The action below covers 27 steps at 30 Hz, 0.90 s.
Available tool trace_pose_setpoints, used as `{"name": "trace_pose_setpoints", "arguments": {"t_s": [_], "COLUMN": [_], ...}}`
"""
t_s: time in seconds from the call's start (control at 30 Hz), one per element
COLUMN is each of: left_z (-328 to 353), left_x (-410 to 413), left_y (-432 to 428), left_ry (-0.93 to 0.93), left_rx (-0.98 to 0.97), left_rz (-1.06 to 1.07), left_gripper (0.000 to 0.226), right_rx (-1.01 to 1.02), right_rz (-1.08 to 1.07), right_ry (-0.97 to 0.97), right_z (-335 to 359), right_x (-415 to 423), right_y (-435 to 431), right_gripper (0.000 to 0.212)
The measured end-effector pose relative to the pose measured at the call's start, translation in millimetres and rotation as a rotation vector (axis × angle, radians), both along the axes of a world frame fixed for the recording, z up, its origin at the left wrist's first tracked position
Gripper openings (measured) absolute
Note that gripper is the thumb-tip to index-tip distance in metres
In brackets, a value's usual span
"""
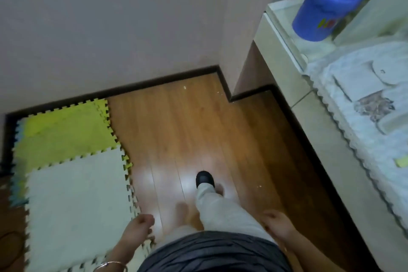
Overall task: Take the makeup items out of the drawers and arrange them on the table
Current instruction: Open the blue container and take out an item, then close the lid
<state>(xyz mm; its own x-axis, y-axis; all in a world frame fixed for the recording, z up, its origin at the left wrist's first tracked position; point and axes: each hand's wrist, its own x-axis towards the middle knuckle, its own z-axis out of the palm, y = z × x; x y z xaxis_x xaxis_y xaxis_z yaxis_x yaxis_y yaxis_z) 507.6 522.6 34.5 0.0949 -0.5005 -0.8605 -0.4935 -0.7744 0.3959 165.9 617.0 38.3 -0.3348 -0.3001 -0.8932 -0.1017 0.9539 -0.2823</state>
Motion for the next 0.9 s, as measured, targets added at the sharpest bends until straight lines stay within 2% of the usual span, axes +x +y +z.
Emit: {"name": "trace_pose_setpoints", "arguments": {"t_s": [0.1,0.2,0.3,0.43,0.6,0.73,0.8,0.9], "left_z": [14.2,27.1,29.1,13.2,-13.1,-16.8,-13.0,-5.7], "left_x": [-19.4,-33.5,-41.5,-45.3,-50.7,-65.3,-82.4,-115.0], "left_y": [-69.8,-132.0,-185.1,-255.9,-369.4,-475.4,-519.4,-565.6], "left_ry": [0.006,0.006,0.001,-0.019,-0.026,-0.019,-0.014,0.023], "left_rx": [-0.086,-0.176,-0.206,-0.161,-0.08,-0.078,-0.108,-0.112], "left_rz": [-0.036,-0.025,-0.015,-0.077,-0.239,-0.407,-0.455,-0.586], "left_gripper": [0.014,0.007,0.017,0.019,0.023,0.017,0.015,0.015], "right_rx": [-0.046,-0.13,-0.229,-0.227,-0.085,0.05,0.04,-0.019], "right_rz": [0.094,0.06,0.017,-0.019,-0.246,-0.428,-0.533,-0.672], "right_ry": [-0.018,0.018,0.055,0.081,0.092,0.003,-0.031,-0.034], "right_z": [12.5,27.2,33.3,31.3,24.3,27.5,31.7,37.8], "right_x": [-21.7,-34.3,-42.6,-49.1,-35.6,-7.4,2.1,11.7], "right_y": [-77.9,-151.5,-210.2,-256.1,-280.1,-301.7,-316.8,-334.8], "right_gripper": [0.032,0.032,0.031,0.028,0.029,0.022,0.019,0.027]}}
